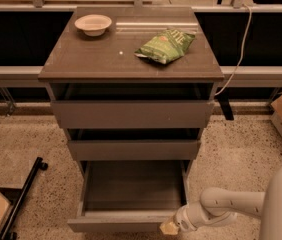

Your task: Close bottom drawer

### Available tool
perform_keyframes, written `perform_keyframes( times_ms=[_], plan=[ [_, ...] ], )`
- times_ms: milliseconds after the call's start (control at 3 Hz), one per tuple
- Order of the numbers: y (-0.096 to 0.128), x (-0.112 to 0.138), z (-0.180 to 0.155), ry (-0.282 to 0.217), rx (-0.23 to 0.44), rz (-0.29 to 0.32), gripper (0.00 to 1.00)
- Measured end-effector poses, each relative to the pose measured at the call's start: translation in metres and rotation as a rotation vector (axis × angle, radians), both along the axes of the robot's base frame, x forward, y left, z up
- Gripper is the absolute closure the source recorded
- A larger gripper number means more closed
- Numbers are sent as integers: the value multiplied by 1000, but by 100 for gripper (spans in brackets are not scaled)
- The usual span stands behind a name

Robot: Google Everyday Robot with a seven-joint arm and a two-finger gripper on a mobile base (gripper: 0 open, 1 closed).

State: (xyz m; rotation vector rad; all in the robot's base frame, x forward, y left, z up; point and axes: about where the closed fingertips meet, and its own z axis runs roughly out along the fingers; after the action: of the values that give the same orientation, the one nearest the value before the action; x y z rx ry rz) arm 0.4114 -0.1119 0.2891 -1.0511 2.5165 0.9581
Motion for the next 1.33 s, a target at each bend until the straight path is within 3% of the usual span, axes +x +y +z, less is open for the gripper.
perform_keyframes(
  times_ms=[667, 1000, 1333],
  plan=[
    [-14, -3, -85, 75, -112, -22, 100],
    [-39, 21, -125, 78, -128, -62, 100],
    [-39, 21, -125, 77, -129, -62, 100]
  ],
)
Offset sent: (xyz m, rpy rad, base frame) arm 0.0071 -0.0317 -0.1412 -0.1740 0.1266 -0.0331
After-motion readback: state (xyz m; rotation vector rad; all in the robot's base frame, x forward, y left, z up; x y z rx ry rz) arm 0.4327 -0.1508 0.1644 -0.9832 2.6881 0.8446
